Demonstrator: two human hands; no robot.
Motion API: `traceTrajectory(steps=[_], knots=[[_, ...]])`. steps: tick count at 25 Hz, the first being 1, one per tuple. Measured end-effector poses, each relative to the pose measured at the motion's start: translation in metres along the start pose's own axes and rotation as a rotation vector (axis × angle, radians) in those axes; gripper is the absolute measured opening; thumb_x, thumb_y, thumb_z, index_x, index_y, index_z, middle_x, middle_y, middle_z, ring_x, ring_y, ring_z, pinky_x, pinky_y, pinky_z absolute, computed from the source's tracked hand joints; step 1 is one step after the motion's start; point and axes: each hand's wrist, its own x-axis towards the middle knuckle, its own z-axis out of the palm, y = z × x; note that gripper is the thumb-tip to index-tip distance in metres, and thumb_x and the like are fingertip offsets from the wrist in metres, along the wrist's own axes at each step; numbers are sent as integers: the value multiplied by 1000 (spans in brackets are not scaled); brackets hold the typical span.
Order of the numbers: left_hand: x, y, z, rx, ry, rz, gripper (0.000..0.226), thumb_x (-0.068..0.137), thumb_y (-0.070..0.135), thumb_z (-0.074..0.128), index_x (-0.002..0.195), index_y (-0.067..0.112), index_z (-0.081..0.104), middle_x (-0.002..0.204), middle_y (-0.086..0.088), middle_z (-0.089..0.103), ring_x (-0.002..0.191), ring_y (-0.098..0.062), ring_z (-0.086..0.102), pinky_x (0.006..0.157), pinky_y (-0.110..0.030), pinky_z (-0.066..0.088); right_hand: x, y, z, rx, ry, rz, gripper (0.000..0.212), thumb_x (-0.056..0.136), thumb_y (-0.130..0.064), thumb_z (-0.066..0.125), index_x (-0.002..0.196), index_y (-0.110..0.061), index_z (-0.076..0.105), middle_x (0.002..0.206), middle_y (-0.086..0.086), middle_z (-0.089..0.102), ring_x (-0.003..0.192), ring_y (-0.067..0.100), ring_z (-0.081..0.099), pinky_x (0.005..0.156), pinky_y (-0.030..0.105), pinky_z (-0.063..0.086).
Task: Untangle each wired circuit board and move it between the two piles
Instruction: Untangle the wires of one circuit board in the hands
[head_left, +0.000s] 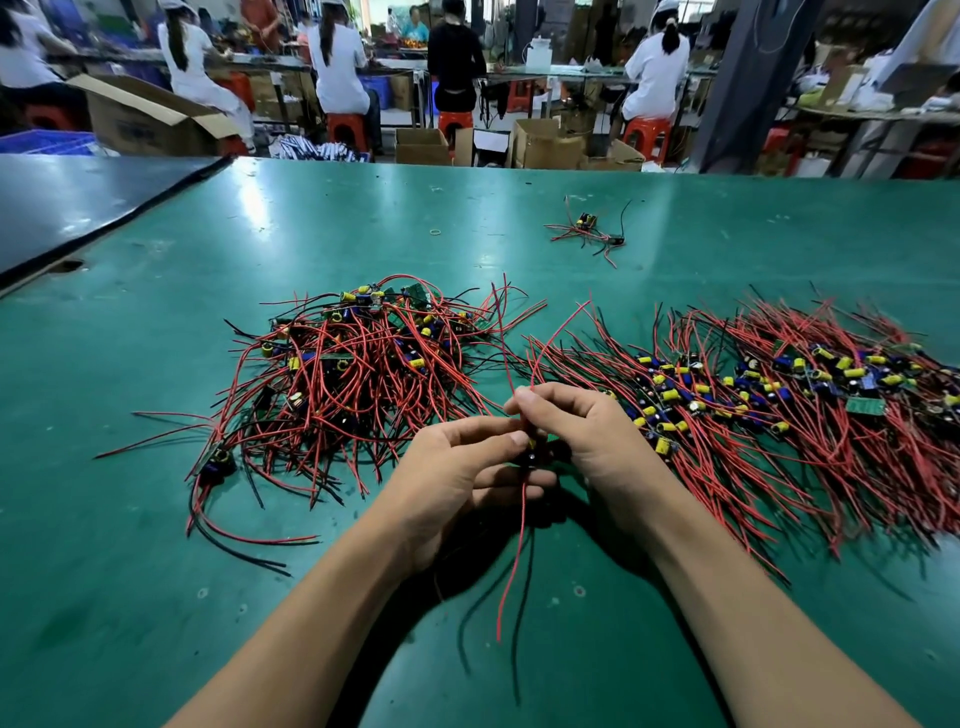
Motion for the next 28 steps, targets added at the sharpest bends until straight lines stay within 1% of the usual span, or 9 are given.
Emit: traceTrajectory(steps=[3, 6, 9, 15, 18, 20, 24, 26, 28], knots=[[0, 1, 0, 7, -15, 4, 10, 83, -1, 63, 83, 3, 73, 89, -26, 72, 66, -34, 72, 63, -36, 61, -1, 0, 1, -35, 8, -17, 16, 80, -29, 81, 77, -19, 69, 68, -1, 63, 58, 8, 56, 49, 20, 47], [0, 3, -1, -5, -22, -23, 10, 89, -4, 56, 94, -2, 64, 85, -26, 71, 65, -34, 72, 62, -36, 62, 1, -4, -2, -77, 99, -18, 15, 87, -27, 75, 80, -14, 73, 67, 1, 65, 55, 10, 59, 51, 20, 50], [-1, 4, -2, 22, -29, -26, 12, 89, -6, 52, 96, -2, 62, 85, -25, 71, 67, -34, 72, 62, -36, 62, 0, -6, -4, -105, 107, -5, 22, 93, -31, 69, 84, -13, 77, 63, 1, 57, 53, 12, 52, 47, 21, 46], [-4, 2, 4, 213, 14, 35, 10, 93, 3, 58, 85, 3, 63, 72, -21, 68, 58, -33, 69, 54, -34, 59, -2, -6, 0, -79, 2, -20, 26, 87, -38, 69, 82, -13, 77, 61, 0, 60, 47, 10, 54, 44, 19, 46], [-5, 2, 4, 236, 62, 87, 18, 90, 0, 60, 74, 5, 64, 72, -20, 69, 55, -32, 69, 52, -34, 58, -2, -3, -1, -119, -63, 14, 33, 82, -43, 73, 93, -12, 77, 71, 1, 68, 54, 10, 57, 46, 20, 47], [-6, 2, 4, 255, 41, 105, 15, 90, 0, 58, 77, 2, 64, 75, -19, 72, 55, -31, 68, 52, -33, 58, -1, -1, -2, -99, -77, 35, 34, 80, -40, 77, 102, -13, 77, 79, 2, 73, 57, 10, 60, 47, 19, 48], [-8, 2, 2, 355, -13, 122, 14, 92, 0, 55, 88, -12, 62, 69, -12, 71, 49, -24, 65, 44, -22, 50, -2, 2, -6, -75, -174, 93, 34, 88, -36, 75, 111, -11, 75, 74, 6, 71, 49, 9, 60, 45, 19, 48], [-11, 4, 2, 403, -35, 120, 13, 91, 0, 56, 84, -6, 65, 65, -8, 70, 45, -21, 62, 41, -19, 45, -2, 2, -7, -84, -200, 90, 33, 89, -35, 75, 109, -8, 76, 79, 10, 74, 55, 11, 64, 49, 19, 50], [-12, 5, 2, 416, -43, 104, 15, 90, -1, 56, 77, 2, 64, 63, -9, 66, 43, -21, 59, 40, -18, 43, 0, 2, -8, -129, -138, 22, 27, 89, -28, 75, 103, -5, 77, 79, 6, 75, 60, 7, 66, 53, 14, 49]])
